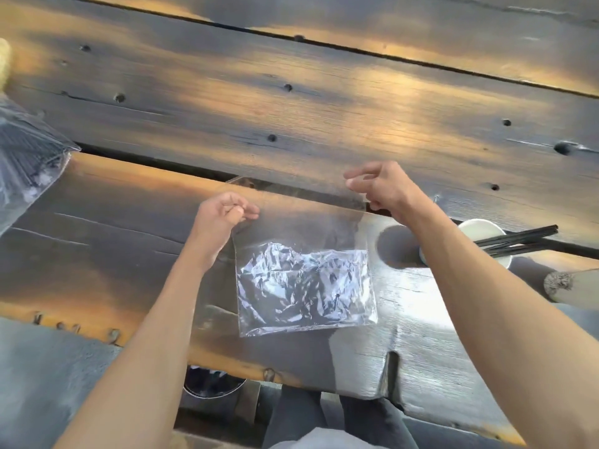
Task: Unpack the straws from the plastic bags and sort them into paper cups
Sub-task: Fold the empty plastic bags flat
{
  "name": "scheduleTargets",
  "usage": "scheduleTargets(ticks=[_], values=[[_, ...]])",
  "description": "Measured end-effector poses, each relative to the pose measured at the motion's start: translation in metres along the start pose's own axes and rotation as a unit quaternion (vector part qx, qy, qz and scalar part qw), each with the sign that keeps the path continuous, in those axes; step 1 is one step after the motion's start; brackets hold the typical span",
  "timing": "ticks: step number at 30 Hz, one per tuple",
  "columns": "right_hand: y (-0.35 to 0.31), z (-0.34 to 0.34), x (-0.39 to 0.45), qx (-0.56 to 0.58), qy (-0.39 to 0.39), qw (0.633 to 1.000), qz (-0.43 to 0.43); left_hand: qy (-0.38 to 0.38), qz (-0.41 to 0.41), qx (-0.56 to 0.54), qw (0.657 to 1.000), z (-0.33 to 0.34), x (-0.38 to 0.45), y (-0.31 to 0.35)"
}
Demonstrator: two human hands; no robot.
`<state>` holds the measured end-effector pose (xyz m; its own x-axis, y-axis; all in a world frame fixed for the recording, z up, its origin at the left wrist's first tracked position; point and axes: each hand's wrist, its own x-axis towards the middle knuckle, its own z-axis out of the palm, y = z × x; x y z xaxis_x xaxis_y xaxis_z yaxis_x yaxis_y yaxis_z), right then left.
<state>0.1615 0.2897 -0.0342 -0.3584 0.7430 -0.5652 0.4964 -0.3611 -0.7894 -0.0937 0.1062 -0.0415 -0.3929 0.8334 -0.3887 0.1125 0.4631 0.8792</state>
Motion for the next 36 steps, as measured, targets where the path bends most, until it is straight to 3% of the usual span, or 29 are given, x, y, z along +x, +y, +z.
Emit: scheduleTargets(ticks=[4, 8, 12, 17, 23, 27, 32, 36], values=[[0.014, -0.004, -0.007, 0.014, -0.070, 0.995, 0.070, 0.032, 0.003, -0.021, 0.999, -0.002, -0.003, -0.002], [0.029, -0.006, -0.020, 0.000, -0.066, 0.994, 0.087, 0.081, -0.059, 0.046, 0.994, -0.004, -0.006, -0.012], [0.038, -0.007, -0.022, 0.045, -0.056, 0.991, 0.116, 0.074, -0.084, 0.109, 0.988, -0.009, -0.002, -0.022], [0.052, -0.003, -0.023, 0.103, -0.103, 0.971, 0.187, 0.073, -0.084, 0.081, 0.990, -0.009, -0.005, -0.026], [0.061, 0.004, -0.025, 0.170, -0.074, 0.972, 0.143, 0.091, -0.124, 0.054, 0.987, -0.012, -0.005, -0.031], [0.067, 0.002, -0.032, 0.209, -0.029, 0.975, 0.071, 0.058, -0.107, -0.060, 0.991, -0.015, -0.011, -0.033], [0.081, 0.003, -0.048, 0.241, 0.006, 0.968, 0.067, 0.034, -0.147, -0.204, 0.967, -0.013, -0.029, -0.039], [0.086, 0.007, -0.061, 0.263, 0.000, 0.963, 0.051, 0.068, -0.182, -0.192, 0.962, 0.004, -0.038, -0.039]])
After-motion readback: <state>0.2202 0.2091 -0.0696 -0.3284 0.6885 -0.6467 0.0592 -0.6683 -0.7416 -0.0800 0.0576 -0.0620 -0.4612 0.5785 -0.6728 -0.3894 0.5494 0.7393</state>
